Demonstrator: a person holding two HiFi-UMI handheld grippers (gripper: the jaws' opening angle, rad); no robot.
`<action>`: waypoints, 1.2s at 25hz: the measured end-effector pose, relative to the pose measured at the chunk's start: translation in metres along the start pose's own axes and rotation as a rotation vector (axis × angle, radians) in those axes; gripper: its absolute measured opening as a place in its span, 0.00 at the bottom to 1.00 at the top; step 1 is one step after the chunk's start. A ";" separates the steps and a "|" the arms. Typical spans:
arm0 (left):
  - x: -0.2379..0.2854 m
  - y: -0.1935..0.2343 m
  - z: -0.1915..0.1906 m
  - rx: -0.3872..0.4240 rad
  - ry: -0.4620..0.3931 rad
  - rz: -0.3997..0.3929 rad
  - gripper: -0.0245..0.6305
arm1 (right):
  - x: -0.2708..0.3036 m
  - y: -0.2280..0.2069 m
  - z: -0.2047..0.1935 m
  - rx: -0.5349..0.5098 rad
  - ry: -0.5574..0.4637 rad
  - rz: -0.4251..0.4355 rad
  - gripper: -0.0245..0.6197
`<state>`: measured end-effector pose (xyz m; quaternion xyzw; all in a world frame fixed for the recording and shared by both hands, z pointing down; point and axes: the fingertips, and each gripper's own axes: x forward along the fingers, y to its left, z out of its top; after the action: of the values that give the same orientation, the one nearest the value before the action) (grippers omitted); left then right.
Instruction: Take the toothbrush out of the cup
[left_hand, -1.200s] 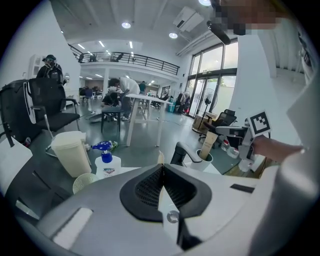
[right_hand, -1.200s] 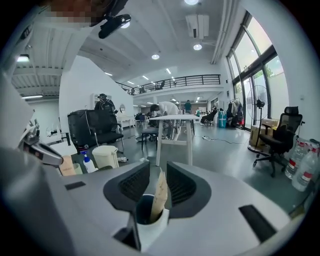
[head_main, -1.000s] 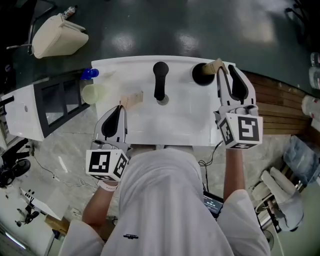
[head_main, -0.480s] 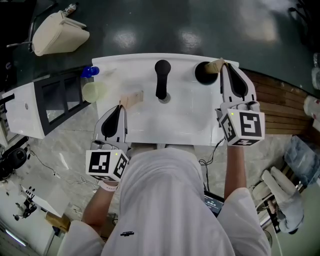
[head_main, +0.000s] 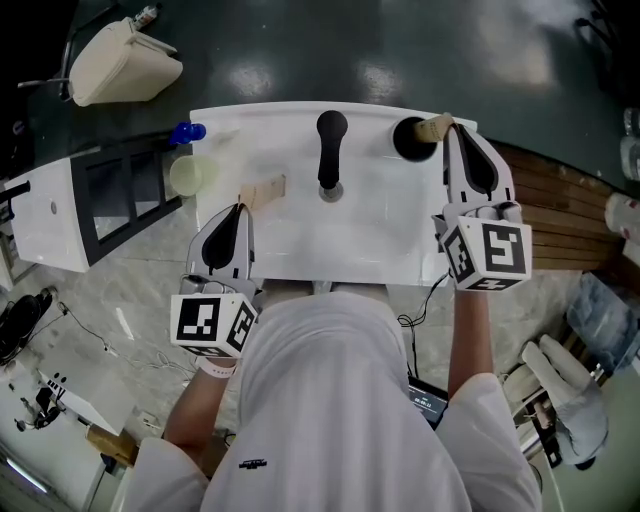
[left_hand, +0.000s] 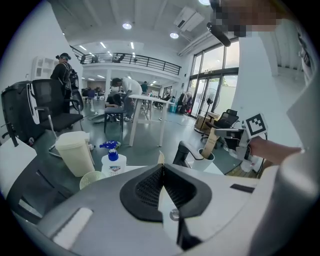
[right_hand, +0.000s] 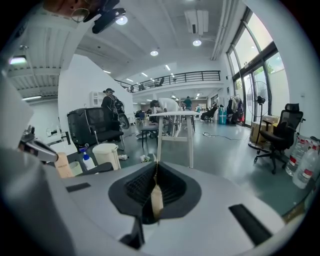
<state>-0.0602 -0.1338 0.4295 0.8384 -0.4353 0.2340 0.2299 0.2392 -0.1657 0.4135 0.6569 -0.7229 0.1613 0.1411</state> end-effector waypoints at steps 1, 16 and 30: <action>-0.002 -0.001 0.002 0.000 -0.007 -0.001 0.05 | -0.003 0.001 0.003 0.002 -0.007 -0.002 0.05; -0.051 0.007 0.032 -0.006 -0.147 -0.022 0.05 | -0.073 0.032 0.067 -0.043 -0.150 -0.067 0.05; -0.108 0.001 0.049 0.018 -0.239 -0.072 0.05 | -0.150 0.096 0.086 -0.057 -0.194 -0.051 0.05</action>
<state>-0.1068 -0.0965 0.3271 0.8774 -0.4271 0.1279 0.1769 0.1593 -0.0580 0.2681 0.6833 -0.7205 0.0726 0.0933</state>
